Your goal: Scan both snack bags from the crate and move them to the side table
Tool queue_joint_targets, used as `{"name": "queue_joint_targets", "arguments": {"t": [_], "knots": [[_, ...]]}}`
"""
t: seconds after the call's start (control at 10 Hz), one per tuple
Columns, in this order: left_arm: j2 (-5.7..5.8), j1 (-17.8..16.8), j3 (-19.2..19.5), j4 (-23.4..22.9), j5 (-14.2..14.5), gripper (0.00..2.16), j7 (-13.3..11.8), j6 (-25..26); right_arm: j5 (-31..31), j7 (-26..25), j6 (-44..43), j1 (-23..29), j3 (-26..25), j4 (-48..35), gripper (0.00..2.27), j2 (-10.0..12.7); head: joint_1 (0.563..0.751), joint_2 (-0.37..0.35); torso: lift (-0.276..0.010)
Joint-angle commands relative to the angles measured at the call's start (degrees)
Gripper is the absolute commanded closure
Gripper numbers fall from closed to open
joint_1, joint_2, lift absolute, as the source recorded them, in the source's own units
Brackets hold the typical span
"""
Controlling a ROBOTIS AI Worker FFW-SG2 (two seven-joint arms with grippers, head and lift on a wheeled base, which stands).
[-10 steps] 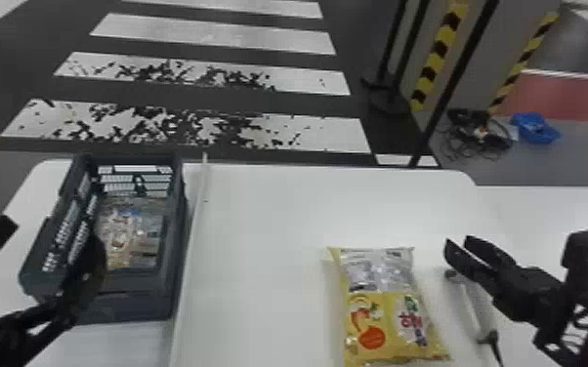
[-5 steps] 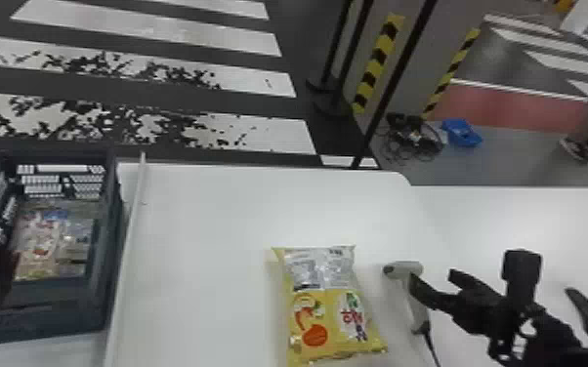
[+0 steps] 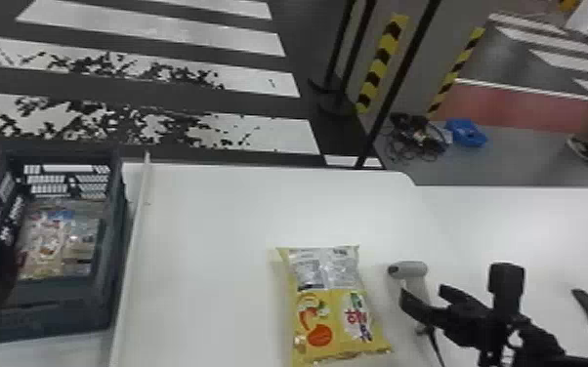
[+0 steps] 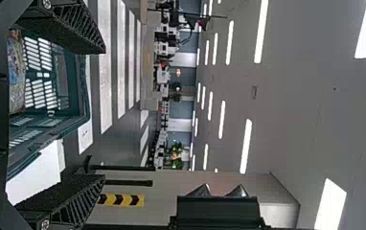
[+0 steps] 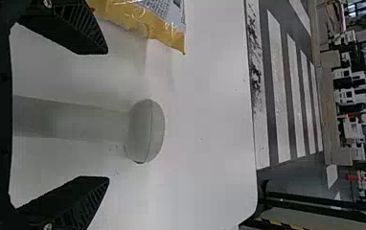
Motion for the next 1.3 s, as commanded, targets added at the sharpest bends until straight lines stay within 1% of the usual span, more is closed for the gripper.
{"name": "queue_joint_targets", "arguments": {"t": [0.0, 0.2, 0.3, 0.4, 0.5, 0.6, 0.7, 0.9, 1.1, 1.2], "knots": [[0.01, 0.07, 0.0, 0.13, 0.0, 0.07, -0.09, -0.18, 1.11, 0.25, -2.93, -1.17, 1.76, 2.8, 0.05, -0.08, 0.695, -0.284, -0.095], [0.01, 0.43, 0.0, -0.04, 0.0, 0.07, -0.09, -0.88, 1.99, 0.69, -3.98, -2.93, 3.96, 5.52, 0.08, -0.7, 0.695, -0.273, -0.095], [0.01, 0.6, 0.09, 0.05, 0.0, 0.07, -0.09, -1.06, 2.6, 0.69, -3.98, -3.98, 5.19, 6.75, 0.28, -1.22, 0.695, -0.268, -0.095], [-0.08, 0.78, 0.09, 0.05, 0.0, 0.07, -0.09, -1.24, 3.04, 0.33, -3.63, -4.69, 5.8, 7.28, 1.12, -1.4, 0.695, -0.264, -0.095], [-0.17, 0.95, 0.09, 0.05, 0.0, 0.07, -0.18, -1.94, 3.13, -0.19, -2.75, -4.95, 5.8, 7.28, 2.07, -1.58, 0.695, -0.262, -0.095], [-0.26, 1.13, 0.09, 0.05, 0.0, 0.07, -0.18, -2.29, 2.96, -0.28, -3.1, -4.95, 5.71, 7.37, 2.24, -2.19, 0.695, -0.26, -0.095], [-0.26, 1.39, 0.09, -0.04, 0.0, 0.07, -0.18, -2.64, 2.87, -0.55, -3.45, -4.78, 5.1, 7.45, 2.24, -2.19, 0.695, -0.264, -0.095], [-0.34, 1.57, 0.09, -0.57, 0.0, 0.07, -0.27, -2.82, 2.6, -1.34, -6.97, -3.46, 4.13, 7.37, 2.24, -2.19, 0.695, -0.277, -0.095], [-0.17, 2.18, 0.18, -1.45, 0.0, 0.07, -0.27, -2.99, 2.16, -2.04, -8.2, -2.67, 3.08, 7.01, 2.24, -2.19, 0.695, -0.297, -0.095], [-0.08, 2.54, 0.26, -1.71, 0.0, 0.07, -0.27, -3.17, 1.55, -2.39, -6.09, -1.52, 1.5, 4.64, 2.24, -2.1, 0.695, -0.306, -0.095]]}}
